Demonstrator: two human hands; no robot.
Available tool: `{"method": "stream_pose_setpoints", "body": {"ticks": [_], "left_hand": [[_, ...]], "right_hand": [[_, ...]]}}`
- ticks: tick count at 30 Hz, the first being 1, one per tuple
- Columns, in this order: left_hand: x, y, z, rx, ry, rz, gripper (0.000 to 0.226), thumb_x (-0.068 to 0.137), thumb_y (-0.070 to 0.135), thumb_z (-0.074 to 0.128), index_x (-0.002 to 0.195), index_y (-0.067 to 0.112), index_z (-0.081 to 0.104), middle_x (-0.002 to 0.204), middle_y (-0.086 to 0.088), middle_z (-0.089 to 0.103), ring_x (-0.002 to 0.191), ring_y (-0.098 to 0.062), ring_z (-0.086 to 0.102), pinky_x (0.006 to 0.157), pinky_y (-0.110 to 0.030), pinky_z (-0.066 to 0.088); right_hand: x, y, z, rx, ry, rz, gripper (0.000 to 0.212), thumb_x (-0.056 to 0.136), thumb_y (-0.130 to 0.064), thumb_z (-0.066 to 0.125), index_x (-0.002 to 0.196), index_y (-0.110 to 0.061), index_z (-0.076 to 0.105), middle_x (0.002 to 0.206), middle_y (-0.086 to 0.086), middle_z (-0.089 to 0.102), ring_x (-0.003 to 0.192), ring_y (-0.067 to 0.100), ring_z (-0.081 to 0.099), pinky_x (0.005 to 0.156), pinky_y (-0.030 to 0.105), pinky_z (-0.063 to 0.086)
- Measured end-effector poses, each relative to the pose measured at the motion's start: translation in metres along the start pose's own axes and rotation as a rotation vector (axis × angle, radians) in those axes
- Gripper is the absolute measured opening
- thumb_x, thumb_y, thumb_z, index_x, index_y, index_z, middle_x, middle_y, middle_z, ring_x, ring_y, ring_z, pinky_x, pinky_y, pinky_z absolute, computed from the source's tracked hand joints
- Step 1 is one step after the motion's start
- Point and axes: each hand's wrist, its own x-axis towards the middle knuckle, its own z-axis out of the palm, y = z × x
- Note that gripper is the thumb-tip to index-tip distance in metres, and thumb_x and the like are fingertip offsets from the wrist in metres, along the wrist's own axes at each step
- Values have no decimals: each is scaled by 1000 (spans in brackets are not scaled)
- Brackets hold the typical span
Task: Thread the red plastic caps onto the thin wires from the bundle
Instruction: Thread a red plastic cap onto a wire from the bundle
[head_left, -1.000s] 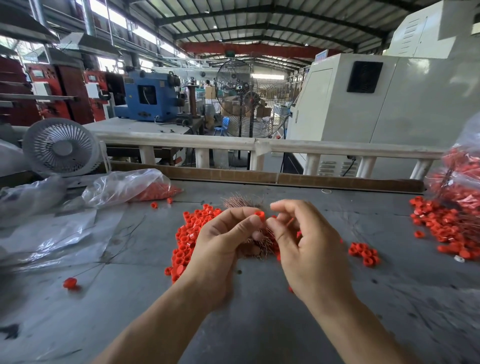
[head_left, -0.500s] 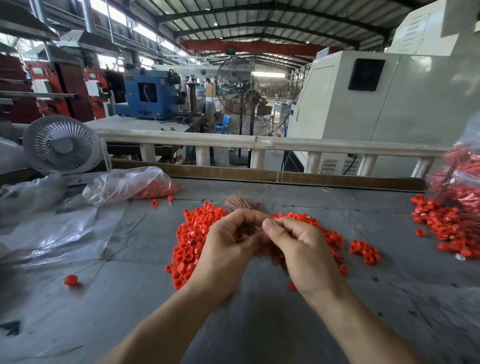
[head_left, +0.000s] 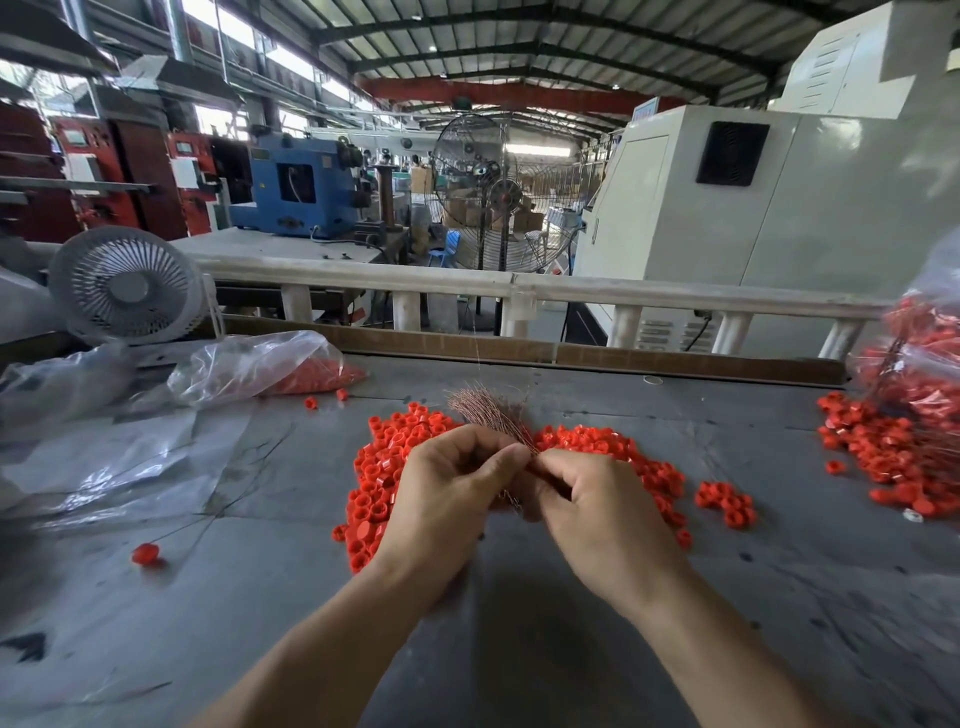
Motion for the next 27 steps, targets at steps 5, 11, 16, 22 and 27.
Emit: {"method": "stream_pose_setpoints", "body": {"ticks": [5, 11, 16, 22, 27], "left_hand": [[2, 0, -2, -15, 44, -26, 8, 91, 14, 75, 83, 12, 77, 84, -18, 75, 76, -25, 66, 74, -42, 55], [5, 4, -3, -196, 90, -106, 4, 90, 5, 72, 90, 1, 71, 85, -21, 72, 77, -29, 67, 74, -38, 57], [9, 7, -13, -209, 155, -105, 11, 93, 10, 70, 95, 0, 71, 90, -21, 75, 74, -24, 70, 67, -33, 59], [12, 11, -18, -211, 189, -127, 6, 92, 1, 68, 87, 1, 66, 85, -21, 74, 67, -24, 70, 55, -29, 57], [15, 12, -20, -198, 193, -108, 7, 94, 7, 68, 91, 0, 70, 89, -18, 76, 68, -21, 70, 57, -27, 58]], "right_hand": [[2, 2, 8, 159, 189, -28, 10, 89, -24, 79, 93, -29, 72, 82, -24, 71, 77, -2, 66, 69, 12, 48], [3, 3, 8, 198, 172, -16, 17, 87, -16, 81, 90, -30, 71, 83, -22, 70, 75, 0, 66, 68, 11, 47], [3, 2, 5, 212, 139, -7, 15, 86, -15, 81, 93, -27, 75, 77, -17, 67, 74, 0, 61, 69, 10, 43], [3, 2, 2, 224, 129, 7, 13, 87, -17, 80, 94, -28, 78, 89, -14, 71, 88, -1, 65, 79, 9, 45], [4, 6, -1, 179, 113, 10, 15, 88, -18, 79, 96, -31, 78, 92, -15, 69, 93, 0, 64, 82, 12, 46]]}}
